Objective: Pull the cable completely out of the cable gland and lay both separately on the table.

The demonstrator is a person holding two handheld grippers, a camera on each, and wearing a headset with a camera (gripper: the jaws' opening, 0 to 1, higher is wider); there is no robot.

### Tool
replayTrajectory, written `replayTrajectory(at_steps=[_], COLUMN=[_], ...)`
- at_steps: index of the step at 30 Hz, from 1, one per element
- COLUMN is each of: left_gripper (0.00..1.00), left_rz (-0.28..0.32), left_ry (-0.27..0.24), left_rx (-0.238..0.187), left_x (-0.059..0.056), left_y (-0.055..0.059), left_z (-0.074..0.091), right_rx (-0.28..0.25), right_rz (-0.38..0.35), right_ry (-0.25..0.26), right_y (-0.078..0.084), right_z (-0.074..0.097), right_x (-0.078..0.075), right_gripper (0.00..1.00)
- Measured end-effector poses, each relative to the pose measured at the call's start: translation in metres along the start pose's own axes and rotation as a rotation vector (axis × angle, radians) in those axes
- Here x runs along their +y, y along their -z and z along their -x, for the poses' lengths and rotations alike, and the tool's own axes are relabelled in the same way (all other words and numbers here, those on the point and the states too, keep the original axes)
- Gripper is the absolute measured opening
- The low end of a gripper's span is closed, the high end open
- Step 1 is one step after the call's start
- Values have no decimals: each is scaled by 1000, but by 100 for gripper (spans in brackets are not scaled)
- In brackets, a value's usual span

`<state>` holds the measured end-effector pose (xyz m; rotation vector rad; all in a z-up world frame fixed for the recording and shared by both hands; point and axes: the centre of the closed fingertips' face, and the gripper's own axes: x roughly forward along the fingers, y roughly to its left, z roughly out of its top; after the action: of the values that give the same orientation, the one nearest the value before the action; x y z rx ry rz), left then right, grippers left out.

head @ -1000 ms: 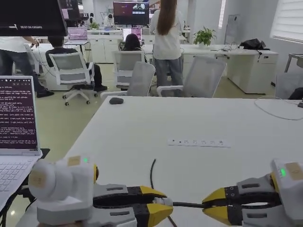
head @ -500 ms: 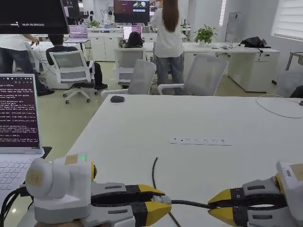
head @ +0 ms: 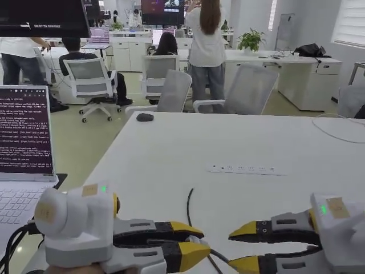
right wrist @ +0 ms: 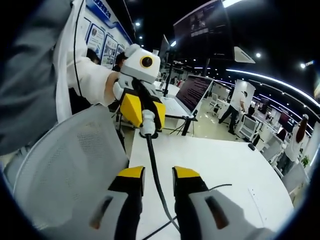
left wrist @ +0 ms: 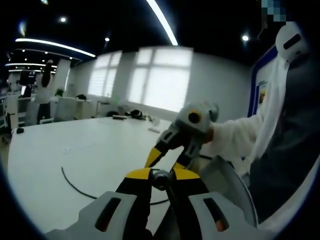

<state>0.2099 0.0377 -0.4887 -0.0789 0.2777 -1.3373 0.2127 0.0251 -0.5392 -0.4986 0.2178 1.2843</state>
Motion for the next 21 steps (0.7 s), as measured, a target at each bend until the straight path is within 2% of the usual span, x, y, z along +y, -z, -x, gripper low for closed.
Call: replayTrajectory(at_steps=[1, 3, 4, 6, 12, 16, 21], left_gripper=[16, 16, 16, 16, 16, 16, 16], left_rz=[4, 8, 7, 6, 27, 37, 36], left_ry=[-5, -10, -12, -24, -63, -97, -137], left_rx=[-6, -8, -7, -9, -41, -65, -63], left_x=[0, 0, 0, 0, 5, 11, 17], left_y=[0, 0, 0, 1, 0, -4, -2], left_z=[1, 3, 4, 7, 21, 32, 44], right_rx=[4, 5, 7, 29, 26, 56, 99], right_rz=[6, 6, 5, 5, 22, 30, 33], right_ry=[-15, -38, -34, -37, -46, -54, -71], right_y=[1, 2, 3, 8, 9, 17, 31], right_z=[-6, -13, -14, -17, -18, -25, -36], right_x=[3, 5, 4, 3, 1, -3, -9], right_gripper=[20, 8, 3, 3, 3, 2, 2])
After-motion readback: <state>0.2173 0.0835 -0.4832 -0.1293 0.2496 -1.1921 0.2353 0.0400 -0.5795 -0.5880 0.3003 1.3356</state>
